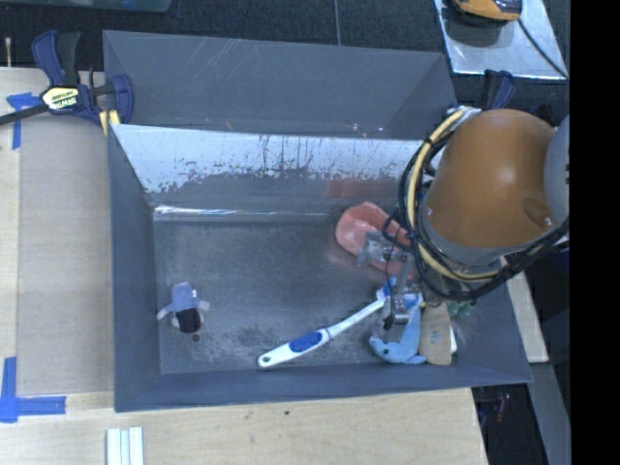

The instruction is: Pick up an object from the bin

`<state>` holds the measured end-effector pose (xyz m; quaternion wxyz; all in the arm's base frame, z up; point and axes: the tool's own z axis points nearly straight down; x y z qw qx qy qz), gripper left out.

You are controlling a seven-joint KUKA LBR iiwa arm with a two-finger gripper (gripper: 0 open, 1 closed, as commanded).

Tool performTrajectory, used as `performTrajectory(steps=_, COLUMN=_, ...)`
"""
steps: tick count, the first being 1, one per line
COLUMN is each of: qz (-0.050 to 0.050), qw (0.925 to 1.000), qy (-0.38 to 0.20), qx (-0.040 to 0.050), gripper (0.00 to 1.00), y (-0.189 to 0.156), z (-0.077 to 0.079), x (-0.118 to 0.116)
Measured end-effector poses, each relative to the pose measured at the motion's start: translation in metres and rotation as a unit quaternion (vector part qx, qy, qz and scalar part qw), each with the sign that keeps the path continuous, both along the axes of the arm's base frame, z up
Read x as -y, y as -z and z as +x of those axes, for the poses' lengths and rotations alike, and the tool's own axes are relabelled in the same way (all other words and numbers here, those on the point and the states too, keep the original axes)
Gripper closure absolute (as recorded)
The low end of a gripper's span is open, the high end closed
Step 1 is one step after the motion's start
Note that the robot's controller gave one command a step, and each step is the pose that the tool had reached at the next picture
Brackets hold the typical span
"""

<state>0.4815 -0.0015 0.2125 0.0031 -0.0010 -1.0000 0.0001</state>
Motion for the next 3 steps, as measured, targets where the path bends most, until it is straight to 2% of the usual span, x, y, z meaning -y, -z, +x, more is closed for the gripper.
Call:
performTrajectory(steps=1, qz=0.000, qw=1.0000, qy=0.000, qx=0.0047, gripper=0.00, y=-0.004, z=0.002, x=0.000)
performTrajectory(steps=2, qz=0.000, qw=0.9988, qy=-0.048, qx=0.0063, gripper=0.00, y=0.132, z=0.025, x=-0.043)
performTrajectory(steps=3, qz=-0.001, qw=0.9986, qy=-0.052, qx=0.0073, gripper=0.00, y=0.157, z=0.026, x=-0.048)
